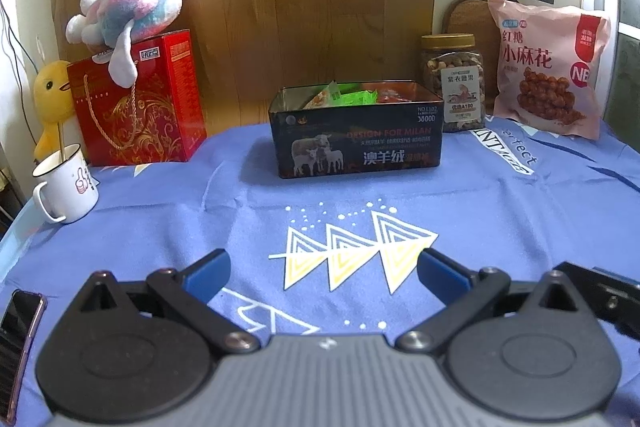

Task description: Organize snacks

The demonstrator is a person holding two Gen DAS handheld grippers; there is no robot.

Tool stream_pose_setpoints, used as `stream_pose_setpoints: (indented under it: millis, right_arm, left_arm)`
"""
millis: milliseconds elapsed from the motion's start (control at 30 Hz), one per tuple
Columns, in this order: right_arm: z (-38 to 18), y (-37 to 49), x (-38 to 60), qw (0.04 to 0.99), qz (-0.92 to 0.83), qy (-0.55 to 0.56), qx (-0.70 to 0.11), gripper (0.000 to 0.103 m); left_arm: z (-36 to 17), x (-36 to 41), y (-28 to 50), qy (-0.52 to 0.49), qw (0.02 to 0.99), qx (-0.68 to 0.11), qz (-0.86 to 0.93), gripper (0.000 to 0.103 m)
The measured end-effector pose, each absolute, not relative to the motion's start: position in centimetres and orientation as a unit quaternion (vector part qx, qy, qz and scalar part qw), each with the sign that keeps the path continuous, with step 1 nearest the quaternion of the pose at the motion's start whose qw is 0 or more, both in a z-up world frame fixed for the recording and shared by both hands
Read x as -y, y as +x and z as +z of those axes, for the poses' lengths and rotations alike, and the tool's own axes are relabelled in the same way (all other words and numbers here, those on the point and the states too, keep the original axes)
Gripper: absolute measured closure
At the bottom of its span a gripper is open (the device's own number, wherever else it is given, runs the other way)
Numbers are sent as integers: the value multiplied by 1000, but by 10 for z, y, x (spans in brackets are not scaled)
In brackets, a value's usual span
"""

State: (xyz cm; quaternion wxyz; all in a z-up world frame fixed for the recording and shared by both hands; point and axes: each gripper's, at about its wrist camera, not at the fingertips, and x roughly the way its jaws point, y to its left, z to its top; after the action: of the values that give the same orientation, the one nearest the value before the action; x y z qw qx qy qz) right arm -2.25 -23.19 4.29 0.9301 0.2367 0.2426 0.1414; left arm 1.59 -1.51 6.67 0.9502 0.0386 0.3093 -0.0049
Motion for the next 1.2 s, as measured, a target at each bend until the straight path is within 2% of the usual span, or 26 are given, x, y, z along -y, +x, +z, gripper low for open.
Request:
stream_pose_setpoints:
  millis: [1200]
  right_arm:
    - [41,-20,227,928,142,235,-252,27]
  left_arm:
    - [66,13,16,20,949,-315,-25,0]
